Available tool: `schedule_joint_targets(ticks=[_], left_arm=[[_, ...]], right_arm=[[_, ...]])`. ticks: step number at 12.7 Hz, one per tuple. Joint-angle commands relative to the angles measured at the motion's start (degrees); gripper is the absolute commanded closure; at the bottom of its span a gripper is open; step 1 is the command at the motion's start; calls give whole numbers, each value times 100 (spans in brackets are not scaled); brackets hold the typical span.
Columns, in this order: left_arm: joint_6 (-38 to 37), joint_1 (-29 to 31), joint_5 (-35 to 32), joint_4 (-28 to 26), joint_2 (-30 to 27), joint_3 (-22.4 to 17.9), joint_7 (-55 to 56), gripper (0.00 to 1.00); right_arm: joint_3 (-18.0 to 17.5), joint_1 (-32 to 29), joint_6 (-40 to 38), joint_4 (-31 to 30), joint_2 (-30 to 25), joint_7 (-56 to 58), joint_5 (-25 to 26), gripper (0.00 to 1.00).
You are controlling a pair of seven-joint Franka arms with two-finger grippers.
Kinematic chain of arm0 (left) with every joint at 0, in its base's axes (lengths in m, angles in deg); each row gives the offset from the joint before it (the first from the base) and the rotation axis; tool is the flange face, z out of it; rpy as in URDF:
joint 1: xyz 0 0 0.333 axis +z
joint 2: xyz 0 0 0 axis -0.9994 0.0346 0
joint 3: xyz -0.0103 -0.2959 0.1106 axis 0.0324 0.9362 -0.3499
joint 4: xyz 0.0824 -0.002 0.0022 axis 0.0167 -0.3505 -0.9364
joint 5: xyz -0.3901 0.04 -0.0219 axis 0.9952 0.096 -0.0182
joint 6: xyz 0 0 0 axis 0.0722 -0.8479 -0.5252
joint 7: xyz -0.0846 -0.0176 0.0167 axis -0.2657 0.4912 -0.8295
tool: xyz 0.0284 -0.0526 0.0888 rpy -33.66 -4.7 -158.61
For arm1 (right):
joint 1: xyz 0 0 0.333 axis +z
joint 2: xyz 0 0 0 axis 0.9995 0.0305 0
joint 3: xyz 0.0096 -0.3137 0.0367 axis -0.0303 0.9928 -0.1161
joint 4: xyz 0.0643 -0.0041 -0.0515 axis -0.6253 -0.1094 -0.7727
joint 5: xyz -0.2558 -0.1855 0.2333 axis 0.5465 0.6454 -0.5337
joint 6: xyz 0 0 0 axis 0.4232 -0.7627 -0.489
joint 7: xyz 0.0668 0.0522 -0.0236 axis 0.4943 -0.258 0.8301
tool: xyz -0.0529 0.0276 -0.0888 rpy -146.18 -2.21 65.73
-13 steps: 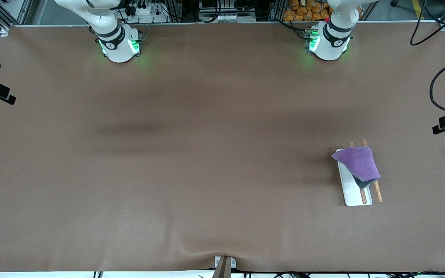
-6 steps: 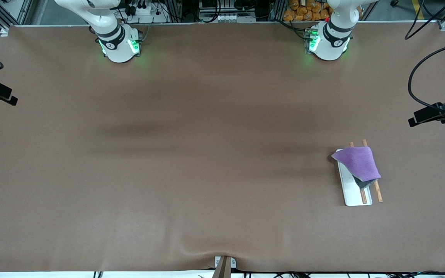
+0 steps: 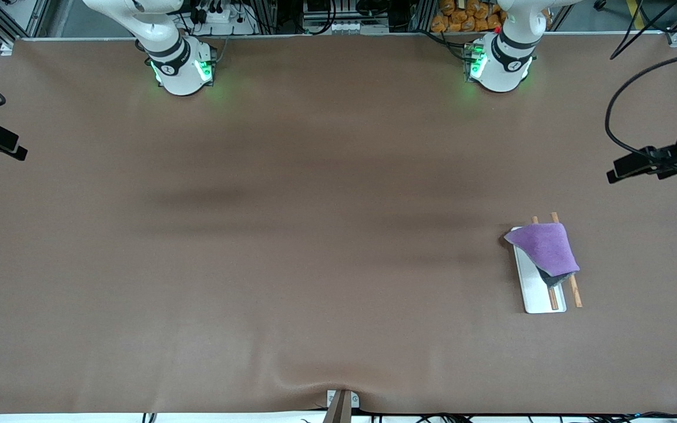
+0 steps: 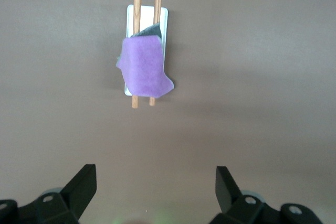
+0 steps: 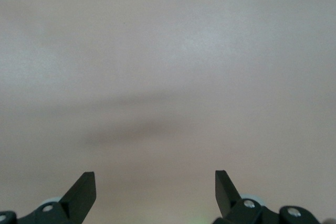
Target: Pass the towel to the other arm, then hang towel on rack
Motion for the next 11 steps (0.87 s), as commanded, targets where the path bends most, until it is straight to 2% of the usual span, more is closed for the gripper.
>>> schedule_joint_targets(ticks=[1,6,9,11], left_arm=[[39,-303,-85,-596,-547,-306,48,0],[636,-321,-182,-1862,-1523,-289,48,0],[593,-478,-585,-1925,-1638,-254,39,0],[575,-470,-604,-1899,-1639,-253,48,0]], right_arm=[[-23,-66,20,9,-23,52,16,0],[-5,-206,11,9,-23,52,43,0],[-5,-197,11,18,-32,61,60,0],[-5,-206,11,27,-32,70,78,0]])
